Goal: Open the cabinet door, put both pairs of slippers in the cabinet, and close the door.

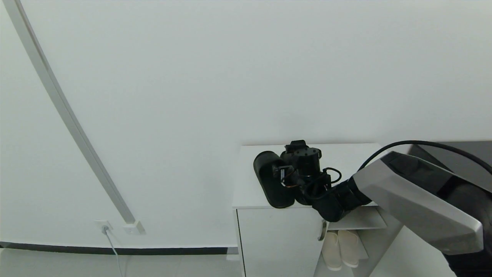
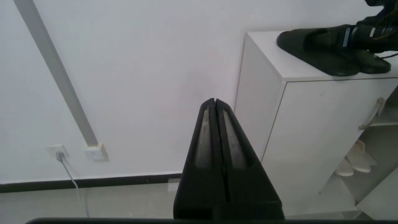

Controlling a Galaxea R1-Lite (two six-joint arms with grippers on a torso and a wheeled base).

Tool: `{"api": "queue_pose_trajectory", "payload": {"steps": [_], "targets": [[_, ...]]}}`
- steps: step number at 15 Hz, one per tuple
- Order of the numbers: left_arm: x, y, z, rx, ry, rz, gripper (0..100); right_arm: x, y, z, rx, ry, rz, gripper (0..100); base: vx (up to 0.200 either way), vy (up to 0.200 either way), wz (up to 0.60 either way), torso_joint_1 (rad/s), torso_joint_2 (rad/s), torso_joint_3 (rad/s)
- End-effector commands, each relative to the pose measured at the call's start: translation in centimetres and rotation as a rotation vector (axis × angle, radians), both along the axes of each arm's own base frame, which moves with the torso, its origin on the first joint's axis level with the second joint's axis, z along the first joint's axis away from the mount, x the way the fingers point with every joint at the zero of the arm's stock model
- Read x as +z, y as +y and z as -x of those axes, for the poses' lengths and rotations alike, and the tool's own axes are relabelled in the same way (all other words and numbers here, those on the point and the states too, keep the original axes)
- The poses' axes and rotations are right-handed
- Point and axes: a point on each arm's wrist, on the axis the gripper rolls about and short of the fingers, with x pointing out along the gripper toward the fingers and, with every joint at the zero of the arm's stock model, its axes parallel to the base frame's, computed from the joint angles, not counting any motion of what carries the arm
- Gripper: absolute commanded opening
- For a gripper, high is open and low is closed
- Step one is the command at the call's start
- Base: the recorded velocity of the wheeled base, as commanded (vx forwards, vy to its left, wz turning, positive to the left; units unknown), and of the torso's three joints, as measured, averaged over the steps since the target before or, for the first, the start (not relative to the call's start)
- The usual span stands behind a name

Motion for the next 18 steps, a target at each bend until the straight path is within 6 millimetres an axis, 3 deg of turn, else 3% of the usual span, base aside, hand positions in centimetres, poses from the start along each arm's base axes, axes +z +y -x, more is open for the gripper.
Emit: {"api": "queue_pose_trajectory", "payload": {"steps": [1, 9, 10, 18], "targets": [[0.0, 0.0, 0.0, 0.000, 0.000, 0.000, 0, -1.5, 0.1, -0.7, -0.005, 0.015, 0.010, 100, 0.000, 0.000, 0.00, 0.000, 0.00, 0.000], [0.0, 0.0, 0.0, 0.000, 0.000, 0.000, 0, -0.9, 0.7, -1.6, -0.004, 0.001, 0.001, 100, 0.000, 0.000, 0.00, 0.000, 0.00, 0.000], [0.0, 0.0, 0.0, 0.000, 0.000, 0.000, 0, -0.9, 0.7, -1.6, -0.005, 0.000, 0.000, 0, 0.000, 0.000, 0.00, 0.000, 0.00, 0.000], [0.0, 0.0, 0.0, 0.000, 0.000, 0.000, 0, -0.4, 0.7, -1.4, -0.003, -0.007, -0.008, 0, 0.000, 0.000, 0.00, 0.000, 0.00, 0.000]]}}
